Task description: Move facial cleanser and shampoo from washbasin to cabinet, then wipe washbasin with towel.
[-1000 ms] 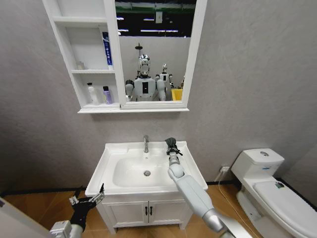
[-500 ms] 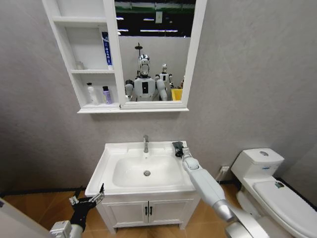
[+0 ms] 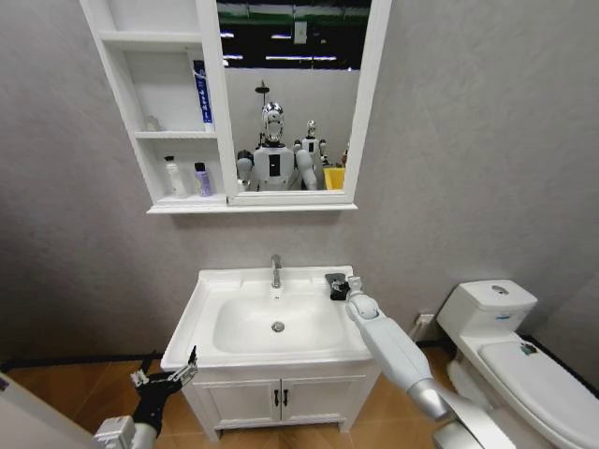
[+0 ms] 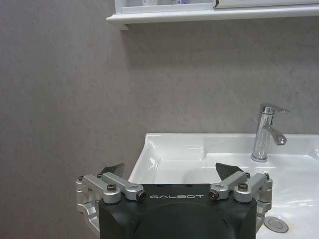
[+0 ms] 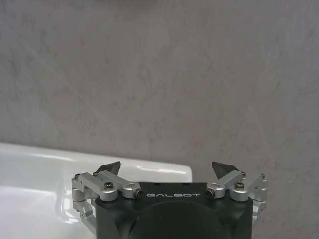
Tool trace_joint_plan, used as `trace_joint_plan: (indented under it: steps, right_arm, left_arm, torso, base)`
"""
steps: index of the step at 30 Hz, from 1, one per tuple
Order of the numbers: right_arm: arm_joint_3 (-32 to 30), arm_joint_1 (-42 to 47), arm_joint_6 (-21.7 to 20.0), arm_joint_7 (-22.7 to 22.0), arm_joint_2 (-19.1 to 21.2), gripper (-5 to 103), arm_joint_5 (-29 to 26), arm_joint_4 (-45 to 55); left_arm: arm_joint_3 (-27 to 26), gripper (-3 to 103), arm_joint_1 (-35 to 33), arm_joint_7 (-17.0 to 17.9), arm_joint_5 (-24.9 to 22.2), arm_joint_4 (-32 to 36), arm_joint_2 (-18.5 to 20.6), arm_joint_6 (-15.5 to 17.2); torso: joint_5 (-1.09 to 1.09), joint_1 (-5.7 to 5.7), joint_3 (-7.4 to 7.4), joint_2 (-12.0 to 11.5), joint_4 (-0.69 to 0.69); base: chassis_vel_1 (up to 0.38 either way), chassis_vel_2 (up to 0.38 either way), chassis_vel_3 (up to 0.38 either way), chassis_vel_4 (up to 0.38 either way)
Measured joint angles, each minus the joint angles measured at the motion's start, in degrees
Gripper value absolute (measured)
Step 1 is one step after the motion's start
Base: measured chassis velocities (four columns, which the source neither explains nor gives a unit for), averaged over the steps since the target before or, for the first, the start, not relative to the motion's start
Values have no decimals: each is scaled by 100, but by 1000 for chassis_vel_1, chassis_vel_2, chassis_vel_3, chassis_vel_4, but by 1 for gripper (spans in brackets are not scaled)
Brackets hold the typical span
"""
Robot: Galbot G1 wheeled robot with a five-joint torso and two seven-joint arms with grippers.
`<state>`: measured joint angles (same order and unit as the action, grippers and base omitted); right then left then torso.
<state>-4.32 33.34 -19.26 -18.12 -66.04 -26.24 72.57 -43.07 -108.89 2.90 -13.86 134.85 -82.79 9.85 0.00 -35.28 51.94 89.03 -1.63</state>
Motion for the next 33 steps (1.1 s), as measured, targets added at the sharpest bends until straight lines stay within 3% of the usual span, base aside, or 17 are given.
trace_joint_plan:
  steps: [3, 7, 11, 12, 14, 18, 19, 23, 33]
  right_arm:
    - [-93, 481, -454, -488, 707, 100, -591, 1348]
    - [-283, 1004, -546, -694, 1045, 100, -777, 2280]
    - [-861, 2284, -579, -749, 1354, 100, -724, 3638]
    - [-1546, 4073, -262, -821, 1130, 100, 101, 5085]
    - [-1805, 4678, -215, -766, 823, 100, 693, 5555]
    - [-1910, 5278, -194, -699, 363, 100, 1258, 5980]
    - [-1911, 5683, -170, -657, -22, 100, 1563, 6241]
    - [-1831, 6200, 34, -528, -491, 100, 2025, 6482]
    - [-1658, 6429, 302, -406, -653, 100, 2365, 6566]
  left_arm:
    - [1, 100, 0, -1, 0, -1, 0, 0]
    - [0, 100, 0, 1, 0, 0, 0, 0]
    - [-1, 100, 0, 1, 0, -1, 0, 1]
    - [0, 100, 0, 0, 0, 0, 0, 1]
    - [0, 100, 0, 0, 0, -1, 1, 1]
    - [-1, 100, 0, 1, 0, 0, 1, 1]
    - [-1, 100, 0, 0, 0, 0, 1, 1]
    - [0, 100, 0, 0, 0, 0, 1, 0]
    - [0, 100, 0, 0, 0, 0, 1, 0]
  torso:
    - [0, 1, 0, 0, -6]
    - [-1, 0, -1, 0, -4]
    - [2, 1, -1, 1, -5]
    - [1, 2, -1, 1, -3]
    - [-1, 2, -1, 1, -4]
    - [0, 2, 0, 1, -2]
    - [0, 1, 0, 1, -3]
    - [-2, 0, 0, 1, -4]
    - [-2, 1, 0, 0, -2]
  base:
    - [0, 0, 0, 0]
    - [0, 0, 0, 0]
    - [0, 0, 0, 0]
    - [0, 0, 0, 0]
    - [0, 0, 0, 0]
    - [0, 0, 0, 0]
    - [0, 0, 0, 0]
    - [16, -6, -12, 18]
    - [107, -155, -101, 165]
